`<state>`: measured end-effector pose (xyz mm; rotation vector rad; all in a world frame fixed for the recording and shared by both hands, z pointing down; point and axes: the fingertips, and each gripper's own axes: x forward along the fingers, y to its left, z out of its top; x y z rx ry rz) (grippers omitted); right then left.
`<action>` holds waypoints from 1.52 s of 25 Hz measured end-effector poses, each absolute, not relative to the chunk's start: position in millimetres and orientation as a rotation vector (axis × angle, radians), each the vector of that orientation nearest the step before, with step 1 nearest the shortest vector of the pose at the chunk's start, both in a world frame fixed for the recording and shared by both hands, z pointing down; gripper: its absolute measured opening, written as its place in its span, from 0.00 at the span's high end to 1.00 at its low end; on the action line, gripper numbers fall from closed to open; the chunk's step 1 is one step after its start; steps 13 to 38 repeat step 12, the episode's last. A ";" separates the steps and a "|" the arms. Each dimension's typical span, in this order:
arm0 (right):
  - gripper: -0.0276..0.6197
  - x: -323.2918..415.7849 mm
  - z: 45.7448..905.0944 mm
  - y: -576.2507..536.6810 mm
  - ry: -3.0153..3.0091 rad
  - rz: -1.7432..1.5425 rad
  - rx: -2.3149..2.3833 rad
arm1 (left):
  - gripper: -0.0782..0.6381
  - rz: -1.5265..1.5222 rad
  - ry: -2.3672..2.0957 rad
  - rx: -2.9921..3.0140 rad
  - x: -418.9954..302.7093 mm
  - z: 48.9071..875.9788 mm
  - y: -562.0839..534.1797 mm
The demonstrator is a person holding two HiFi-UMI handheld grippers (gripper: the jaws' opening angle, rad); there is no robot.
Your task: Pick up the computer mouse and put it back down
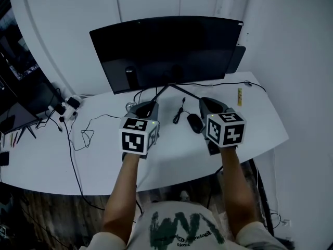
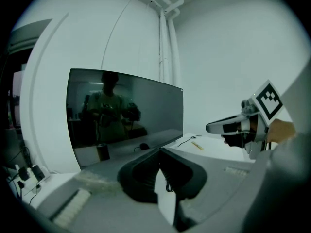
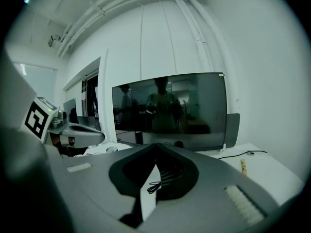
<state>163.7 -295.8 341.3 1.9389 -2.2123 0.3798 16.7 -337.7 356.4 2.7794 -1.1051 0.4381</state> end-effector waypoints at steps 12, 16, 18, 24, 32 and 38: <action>0.96 168.8 337.9 -283.3 -2.197 0.373 1.955 | 0.89 0.434 -1.077 2.796 25.1 354.8 -328.4; 0.96 168.8 337.9 -283.3 -2.197 0.373 1.955 | 0.89 0.434 -1.077 2.796 25.1 354.8 -328.4; 0.96 168.8 337.9 -283.3 -2.197 0.373 1.955 | 0.89 0.434 -1.077 2.796 25.1 354.8 -328.4; 0.96 168.8 337.9 -283.3 -2.197 0.373 1.955 | 0.89 0.434 -1.077 2.796 25.1 354.8 -328.4; 0.96 168.8 337.9 -283.3 -2.197 0.373 1.955 | 0.89 0.434 -1.077 2.796 25.1 354.8 -328.4; 0.96 168.8 337.9 -283.3 -2.197 0.373 1.955 | 0.89 0.434 -1.077 2.796 25.1 354.8 -328.4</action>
